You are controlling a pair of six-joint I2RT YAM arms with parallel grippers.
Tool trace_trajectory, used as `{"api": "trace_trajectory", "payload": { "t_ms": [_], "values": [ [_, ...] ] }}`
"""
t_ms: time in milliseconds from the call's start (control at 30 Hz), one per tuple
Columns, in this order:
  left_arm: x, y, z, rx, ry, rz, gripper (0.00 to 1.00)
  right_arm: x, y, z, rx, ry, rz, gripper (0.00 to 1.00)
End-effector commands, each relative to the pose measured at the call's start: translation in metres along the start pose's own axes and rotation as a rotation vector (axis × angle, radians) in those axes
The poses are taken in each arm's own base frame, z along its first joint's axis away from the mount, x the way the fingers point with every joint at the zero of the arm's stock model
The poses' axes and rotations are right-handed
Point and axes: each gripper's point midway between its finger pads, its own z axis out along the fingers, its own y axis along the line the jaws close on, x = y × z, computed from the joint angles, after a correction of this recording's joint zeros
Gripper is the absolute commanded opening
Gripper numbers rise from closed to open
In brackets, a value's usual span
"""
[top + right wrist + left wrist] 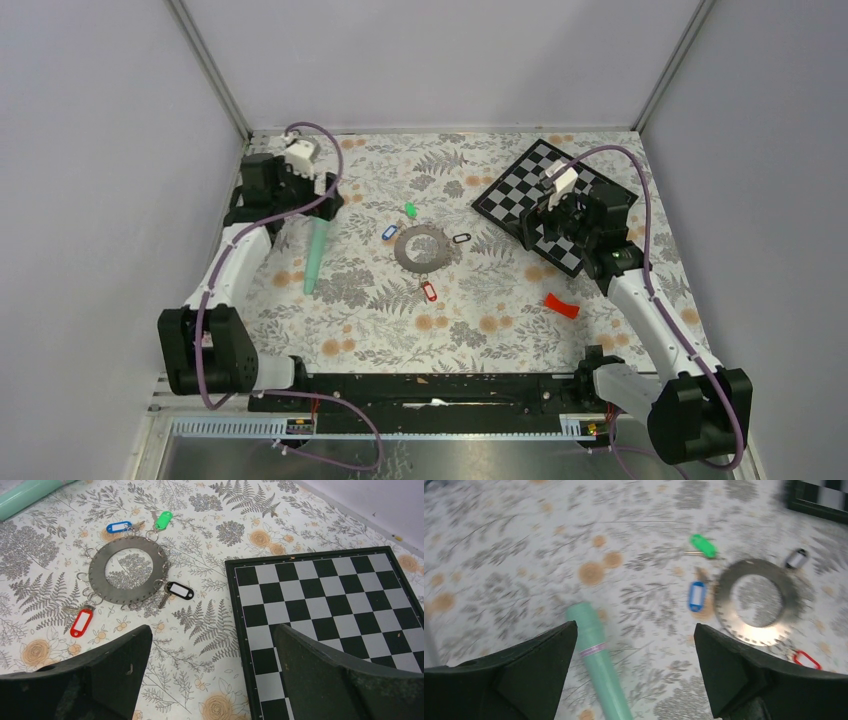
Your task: Put the keys on the keyring
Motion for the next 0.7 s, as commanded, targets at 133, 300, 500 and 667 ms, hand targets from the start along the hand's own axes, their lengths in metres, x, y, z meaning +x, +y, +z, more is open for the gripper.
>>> {"api": "trace_trajectory", "payload": {
  "t_ms": [133,300,500,667],
  "values": [
    [0.059,0.111,-0.008,-0.259,0.140,-0.214,0.99,-0.007,0.011,-0.009,-0.026,-0.033,0.036,1.00],
    [0.111,0.104,0.001,-0.185,0.289,-0.245,0.99,0.000,0.012,-0.007,-0.036,-0.019,0.044,1.00],
    [0.141,0.092,0.010,-0.106,0.378,-0.292,0.83,0.006,0.010,-0.006,-0.019,-0.006,0.041,1.00],
    [0.157,0.084,0.014,-0.067,0.418,-0.315,0.64,0.008,0.009,-0.007,-0.014,0.000,0.037,1.00]
  ]
}}
